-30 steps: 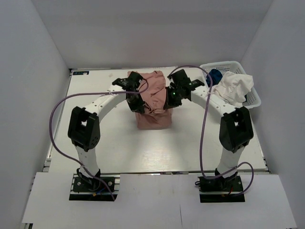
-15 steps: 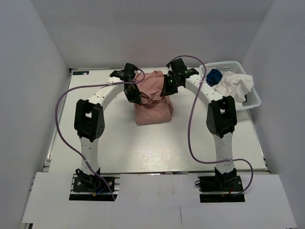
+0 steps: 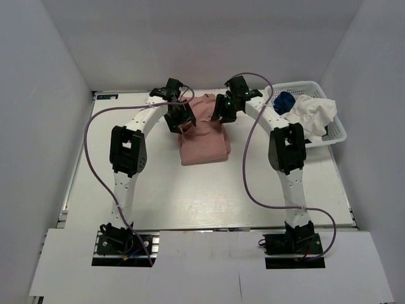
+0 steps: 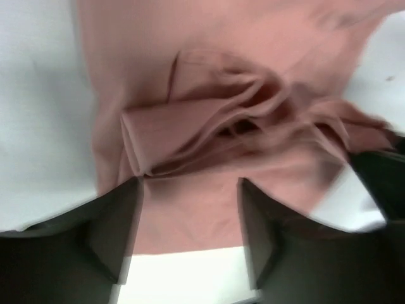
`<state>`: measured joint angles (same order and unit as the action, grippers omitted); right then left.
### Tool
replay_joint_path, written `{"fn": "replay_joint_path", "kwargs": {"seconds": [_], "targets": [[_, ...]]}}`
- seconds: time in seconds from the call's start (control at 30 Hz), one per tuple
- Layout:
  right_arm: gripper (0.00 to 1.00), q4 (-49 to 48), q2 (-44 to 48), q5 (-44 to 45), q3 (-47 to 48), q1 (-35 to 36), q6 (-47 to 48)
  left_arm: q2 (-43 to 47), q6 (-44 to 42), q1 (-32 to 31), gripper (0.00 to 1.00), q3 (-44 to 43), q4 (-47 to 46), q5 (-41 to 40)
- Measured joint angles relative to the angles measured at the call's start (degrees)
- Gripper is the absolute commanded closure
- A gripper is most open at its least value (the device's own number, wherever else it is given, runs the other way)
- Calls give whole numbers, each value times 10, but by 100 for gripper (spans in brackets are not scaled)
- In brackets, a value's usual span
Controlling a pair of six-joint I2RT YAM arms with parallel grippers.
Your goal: Fold and stack the t-shirts
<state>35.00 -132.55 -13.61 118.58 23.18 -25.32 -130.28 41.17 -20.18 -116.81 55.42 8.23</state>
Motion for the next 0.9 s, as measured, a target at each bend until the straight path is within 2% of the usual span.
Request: {"fn": "replay_joint_path", "kwargs": {"seconds": [0.03, 0.07, 0.1, 0.2, 0.27, 0.5, 0.63, 0.77, 0.9], "targets": [[29, 0, -11, 0, 11, -3, 0, -8, -2, 4, 1, -26, 6, 0], [22, -1, -16, 0, 15, -6, 2, -10, -5, 8, 1, -43, 6, -1], [10, 0, -16, 0, 14, -7, 5, -7, -7, 13, 1, -56, 5, -2], [10, -22, 8, 0, -13, -12, 16, 32, -9, 23, 1, -43, -11, -7], [10, -35, 63, -3, -79, -12, 19, 77, -11, 27, 1, -3, -22, -10], [10, -77, 235, -27, -241, -3, 37, 238, -19, 18, 1, 202, -60, -14], [10, -121, 308, -25, -373, 0, 41, 276, -24, 9, 1, 320, -83, -2], [10, -123, 318, -22, -475, 0, 34, 274, -26, 0, 1, 409, -103, 12], [10, -128, 291, -27, -490, 0, 26, 259, -28, -11, 1, 422, -118, 13]]}}
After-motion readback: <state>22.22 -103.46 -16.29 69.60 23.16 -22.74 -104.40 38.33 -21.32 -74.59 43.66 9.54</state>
